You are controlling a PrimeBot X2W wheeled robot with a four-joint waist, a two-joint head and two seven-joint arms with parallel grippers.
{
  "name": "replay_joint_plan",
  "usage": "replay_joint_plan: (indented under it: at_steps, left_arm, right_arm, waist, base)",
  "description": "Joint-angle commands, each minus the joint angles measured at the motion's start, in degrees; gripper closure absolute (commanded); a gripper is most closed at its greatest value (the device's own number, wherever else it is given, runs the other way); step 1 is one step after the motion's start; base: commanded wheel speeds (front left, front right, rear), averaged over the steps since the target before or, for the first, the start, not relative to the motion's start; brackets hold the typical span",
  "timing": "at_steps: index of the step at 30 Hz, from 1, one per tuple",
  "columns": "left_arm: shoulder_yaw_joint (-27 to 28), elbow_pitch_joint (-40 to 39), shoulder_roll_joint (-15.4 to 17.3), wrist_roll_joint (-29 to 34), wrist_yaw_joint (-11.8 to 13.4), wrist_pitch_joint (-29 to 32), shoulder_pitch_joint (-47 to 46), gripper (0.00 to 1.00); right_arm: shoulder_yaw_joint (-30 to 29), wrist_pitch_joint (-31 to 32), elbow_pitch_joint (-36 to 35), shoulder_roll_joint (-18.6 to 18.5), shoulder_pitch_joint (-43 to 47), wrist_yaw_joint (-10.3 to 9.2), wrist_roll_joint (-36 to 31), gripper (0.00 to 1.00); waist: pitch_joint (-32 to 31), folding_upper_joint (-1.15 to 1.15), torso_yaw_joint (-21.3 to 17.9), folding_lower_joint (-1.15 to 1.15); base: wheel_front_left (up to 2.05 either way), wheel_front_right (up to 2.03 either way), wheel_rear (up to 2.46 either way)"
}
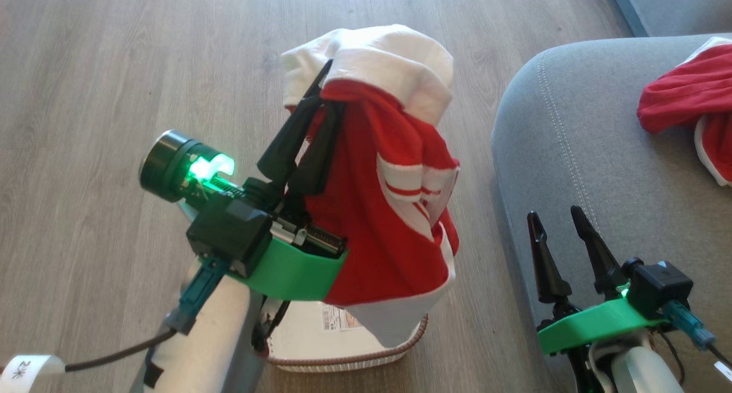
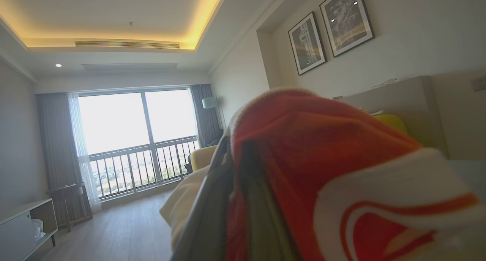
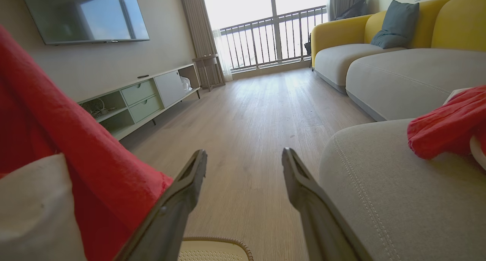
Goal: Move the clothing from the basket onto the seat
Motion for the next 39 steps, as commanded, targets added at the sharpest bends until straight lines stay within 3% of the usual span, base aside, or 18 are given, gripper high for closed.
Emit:
replay_joint_plan:
  at_steps: [1, 16, 29, 39]
  left_arm:
    - [1.61, -1.61, 0.17, -0.43, 0.08, -0.27, -3.01, 1.0]
    - [2.1, -0.05, 0.16, -0.23, 0.28, -0.27, -1.8, 1.0]
    - [1.98, 0.41, 0.16, -0.46, 0.42, -0.27, -1.66, 1.0]
    - [1.31, 0.58, 0.16, -0.43, 0.58, -0.27, -1.8, 1.0]
  right_arm:
    - [1.15, -0.06, -1.92, 0.07, -1.14, -0.01, -0.52, 0.0]
    - [1.45, -0.06, -4.46, -1.87, -1.13, -0.01, -1.31, 0.0]
    - [22.11, -0.06, -13.26, -14.01, -2.04, -0.01, 2.84, 0.0]
    - [28.97, -0.06, -15.67, -16.44, -4.48, -0.01, 5.23, 0.0]
  waist:
    - [-0.03, 0.0, -0.02, 0.01]
    - [0.17, 0.0, -1.08, 0.01]
    - [0.58, 0.0, -1.0, 0.01]
    - [0.77, 0.0, -0.57, 0.01]
  base:
    - [0.0, 0.0, 0.0]
    - [0.0, 0.0, 0.0]
    - [0.0, 0.0, 0.0]
    - [0.0, 0.0, 0.0]
